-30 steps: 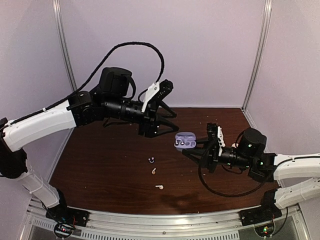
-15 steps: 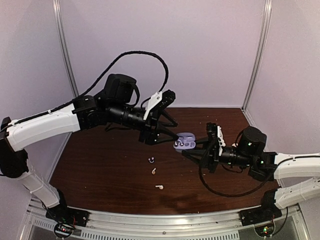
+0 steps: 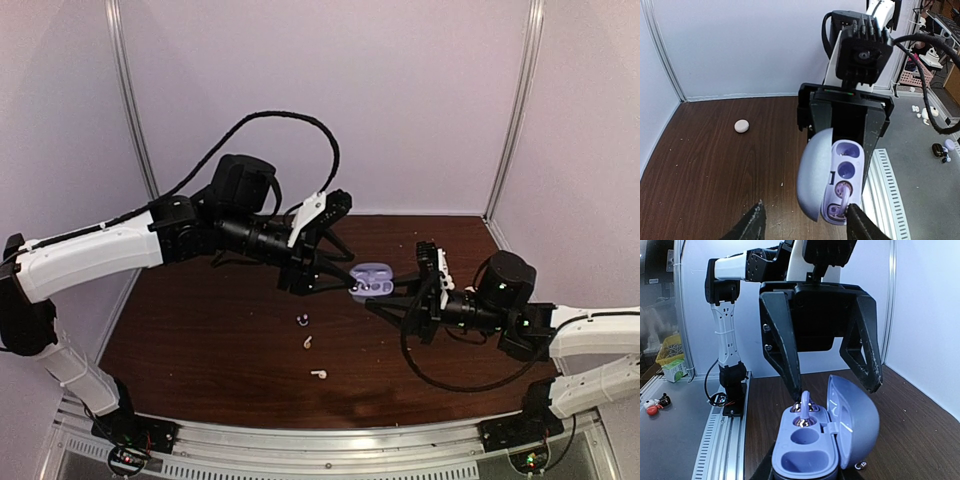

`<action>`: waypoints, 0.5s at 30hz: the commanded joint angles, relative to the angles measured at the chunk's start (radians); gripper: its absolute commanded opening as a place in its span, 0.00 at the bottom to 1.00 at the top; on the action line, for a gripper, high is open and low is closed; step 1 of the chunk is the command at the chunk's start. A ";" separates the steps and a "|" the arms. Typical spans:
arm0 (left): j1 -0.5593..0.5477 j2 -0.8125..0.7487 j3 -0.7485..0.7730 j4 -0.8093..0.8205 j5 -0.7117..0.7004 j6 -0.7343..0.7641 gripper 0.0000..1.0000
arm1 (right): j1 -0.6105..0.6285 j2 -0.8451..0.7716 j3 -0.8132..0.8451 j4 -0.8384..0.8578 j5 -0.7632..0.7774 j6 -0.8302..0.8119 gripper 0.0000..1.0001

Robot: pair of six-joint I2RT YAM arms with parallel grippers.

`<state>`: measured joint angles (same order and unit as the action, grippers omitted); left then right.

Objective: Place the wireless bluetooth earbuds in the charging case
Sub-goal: Adjust the left earbud in the left side groove of the charging case.

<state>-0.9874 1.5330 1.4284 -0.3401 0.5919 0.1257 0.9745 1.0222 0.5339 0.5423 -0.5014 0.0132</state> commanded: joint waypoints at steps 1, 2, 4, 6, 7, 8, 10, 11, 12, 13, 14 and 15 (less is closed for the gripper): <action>0.001 0.012 -0.018 0.032 0.012 0.024 0.56 | -0.009 -0.025 0.032 0.046 -0.029 0.027 0.00; 0.001 0.012 -0.020 0.032 0.012 0.025 0.56 | -0.010 -0.025 0.034 0.048 -0.031 0.028 0.00; 0.001 0.013 -0.025 0.031 0.006 0.027 0.56 | -0.011 -0.021 0.039 0.048 -0.034 0.030 0.00; 0.000 0.013 -0.026 0.031 -0.003 0.026 0.56 | -0.011 -0.016 0.043 0.045 -0.042 0.030 0.00; 0.000 0.015 -0.024 0.027 -0.010 0.028 0.55 | -0.011 -0.015 0.046 0.045 -0.044 0.029 0.00; 0.001 0.016 -0.021 0.021 -0.016 0.028 0.55 | -0.011 -0.013 0.046 0.045 -0.043 0.030 0.00; 0.000 0.018 -0.017 0.013 -0.024 0.028 0.55 | -0.012 -0.011 0.050 0.040 -0.043 0.025 0.00; 0.000 0.017 -0.015 0.009 -0.026 0.028 0.54 | -0.012 -0.008 0.052 0.032 -0.044 0.020 0.00; 0.000 0.017 -0.014 0.007 -0.029 0.029 0.54 | -0.012 -0.008 0.054 0.026 -0.044 0.015 0.00; 0.000 0.018 -0.014 0.006 -0.035 0.027 0.54 | -0.012 -0.007 0.054 0.020 -0.043 0.009 0.00; 0.000 0.021 -0.010 -0.001 -0.041 0.026 0.54 | -0.012 -0.008 0.057 0.013 -0.044 0.002 0.00; -0.002 0.025 -0.002 -0.012 -0.049 0.026 0.54 | -0.013 -0.007 0.059 0.004 -0.043 0.001 0.00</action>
<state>-0.9874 1.5337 1.4155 -0.3405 0.5800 0.1368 0.9676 1.0191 0.5407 0.5266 -0.5209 0.0284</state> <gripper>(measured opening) 0.545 0.283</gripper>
